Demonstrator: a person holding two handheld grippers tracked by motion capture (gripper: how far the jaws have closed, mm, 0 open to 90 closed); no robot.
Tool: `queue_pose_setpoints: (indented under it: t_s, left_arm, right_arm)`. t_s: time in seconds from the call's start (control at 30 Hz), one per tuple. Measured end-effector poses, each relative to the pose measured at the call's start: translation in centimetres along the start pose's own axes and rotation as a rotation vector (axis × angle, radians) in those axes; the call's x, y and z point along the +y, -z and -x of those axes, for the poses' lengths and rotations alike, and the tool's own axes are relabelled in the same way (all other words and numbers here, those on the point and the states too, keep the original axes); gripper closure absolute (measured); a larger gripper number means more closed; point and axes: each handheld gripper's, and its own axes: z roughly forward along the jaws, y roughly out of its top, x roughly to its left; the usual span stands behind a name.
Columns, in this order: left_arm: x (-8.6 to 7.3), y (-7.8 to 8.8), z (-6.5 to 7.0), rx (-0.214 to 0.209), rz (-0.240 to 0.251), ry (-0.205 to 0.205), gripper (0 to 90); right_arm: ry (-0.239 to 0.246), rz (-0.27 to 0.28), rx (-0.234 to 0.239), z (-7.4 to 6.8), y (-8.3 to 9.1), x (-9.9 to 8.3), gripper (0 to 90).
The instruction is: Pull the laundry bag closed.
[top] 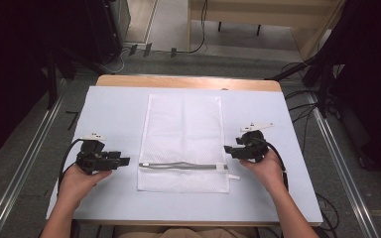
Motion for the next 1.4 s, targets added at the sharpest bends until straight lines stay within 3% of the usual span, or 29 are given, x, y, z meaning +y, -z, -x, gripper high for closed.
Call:
queue_pose_setpoints:
  t_s: [0.4, 0.57, 0.9, 1.17, 1.4]
  left_arm:
    - [0.0, 0.1, -0.5, 0.004, 0.014, 0.010, 39.5]
    - [0.0, 0.0, -0.7, -0.009, 0.007, 0.013, 38.9]
    - [-0.3, 0.3, -0.8, 0.003, 0.024, 0.026, 38.0]
    - [-0.2, 0.2, -0.8, 0.004, 0.014, 0.019, 37.3]
    - [-0.3, 0.3, -0.9, 0.004, 0.020, 0.027, 36.9]
  right_arm:
    - [0.017, -0.008, 0.014, -0.4, -0.1, 0.1, 50.2]
    - [-0.003, -0.050, 0.021, -0.5, -0.3, 0.4, 53.8]
    - [0.037, -0.055, 0.014, -1.2, -0.4, 0.7, 51.2]
    - [0.011, -0.056, 0.043, -1.1, -0.4, 0.7, 54.4]
    - [0.024, -0.065, 0.040, -1.3, -0.6, 0.8, 53.1]
